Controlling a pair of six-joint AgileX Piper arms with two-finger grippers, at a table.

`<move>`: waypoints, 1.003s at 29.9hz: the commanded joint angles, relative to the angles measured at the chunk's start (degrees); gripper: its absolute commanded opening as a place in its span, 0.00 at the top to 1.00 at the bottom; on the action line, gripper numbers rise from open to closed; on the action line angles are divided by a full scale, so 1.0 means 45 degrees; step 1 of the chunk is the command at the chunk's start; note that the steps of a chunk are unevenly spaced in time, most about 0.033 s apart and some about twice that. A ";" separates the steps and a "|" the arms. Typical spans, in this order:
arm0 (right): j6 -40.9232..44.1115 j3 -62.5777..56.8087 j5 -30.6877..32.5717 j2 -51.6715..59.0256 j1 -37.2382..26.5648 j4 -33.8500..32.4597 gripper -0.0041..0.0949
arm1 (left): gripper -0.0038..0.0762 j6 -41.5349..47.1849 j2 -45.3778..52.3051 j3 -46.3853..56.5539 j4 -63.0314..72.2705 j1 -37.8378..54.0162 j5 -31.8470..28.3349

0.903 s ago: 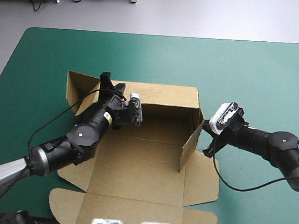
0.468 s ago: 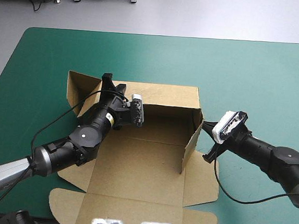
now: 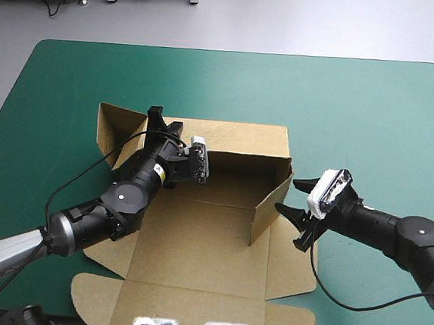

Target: Fold the box

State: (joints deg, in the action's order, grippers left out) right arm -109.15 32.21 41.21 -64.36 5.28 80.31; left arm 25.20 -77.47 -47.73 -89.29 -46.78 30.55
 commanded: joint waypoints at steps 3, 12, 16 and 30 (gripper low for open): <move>0.0121 0.0300 0.0387 0.0383 0.0066 0.0451 0.32 | 0.94 0.0259 0.0130 -0.0379 0.1424 -0.0127 -0.0243; -0.1280 0.0300 -0.1257 -0.0503 0.1297 0.3083 0.32 | 0.94 -0.0530 -0.0188 -0.0854 0.2593 -0.0887 0.0425; -0.2624 0.0354 -0.1878 -0.0651 0.1619 0.4876 0.32 | 0.94 -0.1524 -0.0613 -0.1374 0.4067 -0.1031 0.1218; -0.2330 0.1173 -0.2782 -0.0651 0.2058 0.5367 0.32 | 0.94 -0.2747 -0.1682 -0.4298 0.8451 -0.1456 0.3027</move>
State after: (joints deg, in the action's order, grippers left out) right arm -120.13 35.27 27.43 -68.44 13.41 97.09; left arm 11.13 -84.01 -63.83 -61.14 -51.82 45.95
